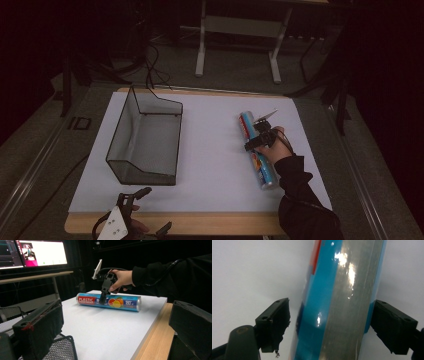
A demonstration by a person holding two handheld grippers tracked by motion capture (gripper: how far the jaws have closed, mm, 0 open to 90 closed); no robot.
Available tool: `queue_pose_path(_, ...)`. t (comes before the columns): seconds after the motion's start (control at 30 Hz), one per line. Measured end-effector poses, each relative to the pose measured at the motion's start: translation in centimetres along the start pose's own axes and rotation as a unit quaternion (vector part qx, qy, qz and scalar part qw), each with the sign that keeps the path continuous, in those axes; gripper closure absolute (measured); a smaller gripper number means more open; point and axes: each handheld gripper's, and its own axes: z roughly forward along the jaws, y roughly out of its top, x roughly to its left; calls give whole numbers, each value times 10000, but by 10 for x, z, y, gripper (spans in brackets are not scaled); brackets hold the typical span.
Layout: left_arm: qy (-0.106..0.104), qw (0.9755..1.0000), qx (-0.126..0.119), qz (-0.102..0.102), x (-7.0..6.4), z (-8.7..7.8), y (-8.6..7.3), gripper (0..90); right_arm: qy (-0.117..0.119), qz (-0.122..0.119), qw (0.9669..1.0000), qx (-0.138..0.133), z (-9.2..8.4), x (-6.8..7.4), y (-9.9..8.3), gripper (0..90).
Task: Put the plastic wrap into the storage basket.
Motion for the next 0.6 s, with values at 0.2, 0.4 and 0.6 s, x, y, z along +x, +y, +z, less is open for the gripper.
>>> queue_pose_path(0.2,-14,10000,22,1,0,0,-1,2,-67,145,9993,324,9,-1,2,195)
queue_pose_path(0.4,-53,10000,-53,-17,0,-1,0,2,-112,243,9985,468,17,-1,6,229)
queue_pose_path(0.6,-68,10000,-38,-43,0,-1,0,2,-381,80,9962,778,19,6,11,273)
